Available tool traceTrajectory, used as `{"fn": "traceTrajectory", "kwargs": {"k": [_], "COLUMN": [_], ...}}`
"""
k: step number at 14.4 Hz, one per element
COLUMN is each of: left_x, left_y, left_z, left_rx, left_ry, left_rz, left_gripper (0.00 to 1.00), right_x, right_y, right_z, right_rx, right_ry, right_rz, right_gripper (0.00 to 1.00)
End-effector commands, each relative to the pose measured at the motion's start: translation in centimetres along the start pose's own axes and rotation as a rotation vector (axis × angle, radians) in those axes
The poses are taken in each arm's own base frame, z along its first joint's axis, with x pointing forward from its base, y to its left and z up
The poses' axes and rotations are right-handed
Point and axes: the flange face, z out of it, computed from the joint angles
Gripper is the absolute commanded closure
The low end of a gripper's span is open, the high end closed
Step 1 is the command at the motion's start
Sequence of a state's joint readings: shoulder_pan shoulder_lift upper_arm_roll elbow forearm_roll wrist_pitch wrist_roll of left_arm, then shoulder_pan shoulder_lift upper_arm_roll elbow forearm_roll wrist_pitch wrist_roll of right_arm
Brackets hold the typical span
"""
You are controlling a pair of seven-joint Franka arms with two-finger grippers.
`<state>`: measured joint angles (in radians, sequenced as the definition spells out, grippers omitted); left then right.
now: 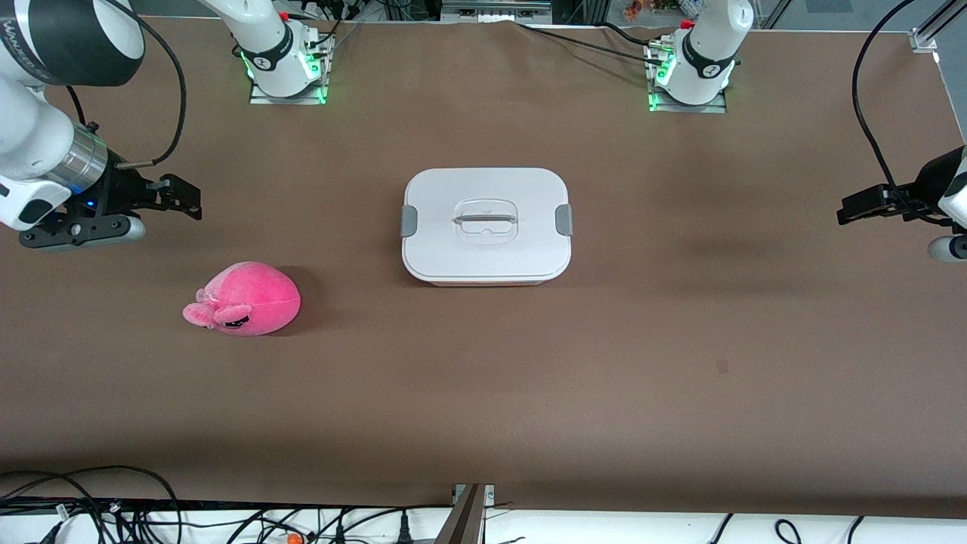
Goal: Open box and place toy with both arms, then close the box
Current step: 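Move the left gripper from rest toward the white box lid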
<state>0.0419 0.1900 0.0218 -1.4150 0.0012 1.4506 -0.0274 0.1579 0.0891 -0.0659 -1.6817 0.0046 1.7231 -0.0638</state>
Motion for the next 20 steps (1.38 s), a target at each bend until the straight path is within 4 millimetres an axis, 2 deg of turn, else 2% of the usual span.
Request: {"fn": "traceTrajectory", "kwargs": {"k": [1, 6, 11, 16, 18, 20], "left_x": [0.3, 0.4, 0.5, -0.8, -1.9, -3.6], "left_y": [0.1, 0.2, 2.1, 11.4, 16.5, 23.0], "left_z": [-0.6, -0.4, 0.0, 0.2, 0.6, 2.0], "left_rx": [0.016, 0.012, 0.015, 0.034, 0.040, 0.052], "left_ry": [0.011, 0.008, -0.003, -0.001, -0.003, -0.019], "left_rz": [0.005, 0.005, 0.034, 0.187, 0.285, 0.394], "left_gripper": [0.00, 0.00, 0.00, 0.00, 0.00, 0.00], "right_x": [0.1, 0.2, 0.3, 0.2, 0.1, 0.1], "right_y": [0.2, 0.3, 0.3, 0.2, 0.2, 0.2], "right_z": [0.0, 0.1, 0.2, 0.1, -0.1, -0.2], "right_rx": [0.013, 0.011, 0.011, 0.013, 0.012, 0.013], "right_ry": [0.007, 0.013, 0.012, 0.012, 0.012, 0.015], "right_rz": [-0.006, -0.006, -0.006, -0.006, -0.008, -0.006], "right_gripper": [0.00, 0.00, 0.00, 0.00, 0.00, 0.00]}}
